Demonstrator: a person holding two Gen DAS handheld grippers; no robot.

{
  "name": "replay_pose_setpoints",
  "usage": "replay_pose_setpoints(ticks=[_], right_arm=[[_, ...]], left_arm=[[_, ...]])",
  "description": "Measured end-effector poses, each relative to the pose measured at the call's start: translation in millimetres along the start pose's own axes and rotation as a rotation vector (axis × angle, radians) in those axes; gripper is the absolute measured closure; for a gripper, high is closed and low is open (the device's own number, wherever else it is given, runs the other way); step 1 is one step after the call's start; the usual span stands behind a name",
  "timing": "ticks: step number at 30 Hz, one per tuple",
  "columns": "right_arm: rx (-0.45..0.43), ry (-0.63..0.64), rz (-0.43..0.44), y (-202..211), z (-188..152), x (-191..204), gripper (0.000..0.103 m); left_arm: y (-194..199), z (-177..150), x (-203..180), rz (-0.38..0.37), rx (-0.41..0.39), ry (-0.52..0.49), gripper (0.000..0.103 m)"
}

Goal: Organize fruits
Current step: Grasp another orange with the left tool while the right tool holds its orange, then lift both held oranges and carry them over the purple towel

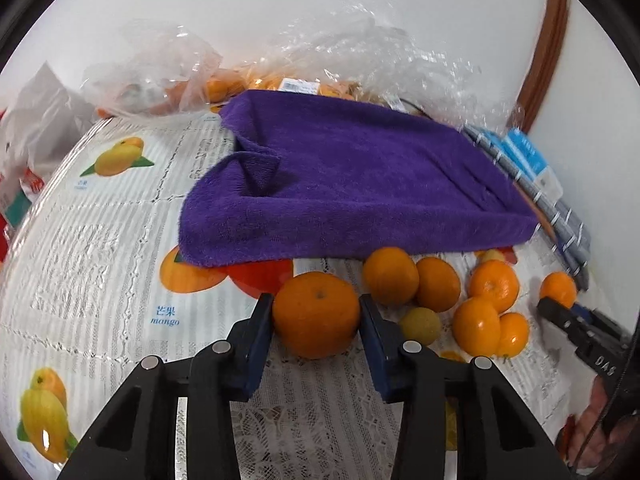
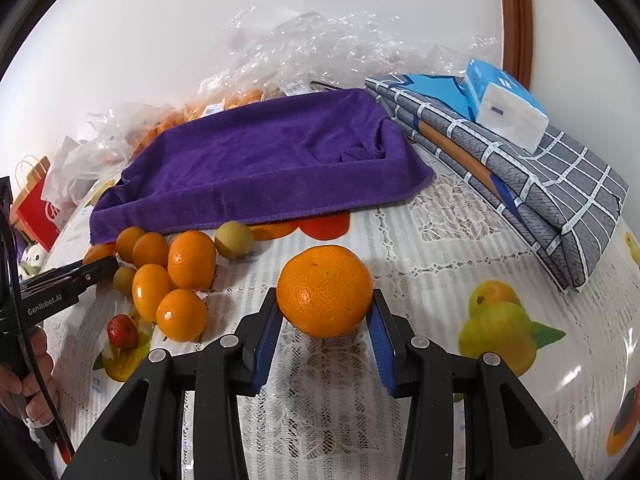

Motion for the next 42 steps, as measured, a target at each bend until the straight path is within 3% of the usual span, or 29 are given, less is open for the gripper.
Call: replay_pose_setpoints(ticks=[5,11,25,33,42], right_arm=[[-0.017,-0.023,-0.005,3,0,-3,0.061],[-0.047,-0.045,0.0,10,2,-6,0.061],[-0.088,-0.07,-0.013,19,3,-10,0.061],[-0.056,-0.102,0.016,15,7,-12,0.061],[-0.137,-0.098,0.066,34,67,-4,0.061]], left_arm=[[13,4,14,0.006,-0.073,0.063,0.063],[28,13,12,0.025,-0.167,0.055,0.063],[41,16,4,0.007,-0.237,0.027,0.063],[54,23,0,-0.027,-0.277,0.029,0.063],[69,75,-21,-0.058,-0.302,-0.003,0.063]])
Point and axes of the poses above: each gripper's, at about its wrist camera, not at the fingertips, and y roughly against the way its jaws point, x to its left, z to its top, the point moved 7 cm from there along -y, roughly the way its jaws point, and after that the axes turned 3 degrees about y, right-handed, at the moved point
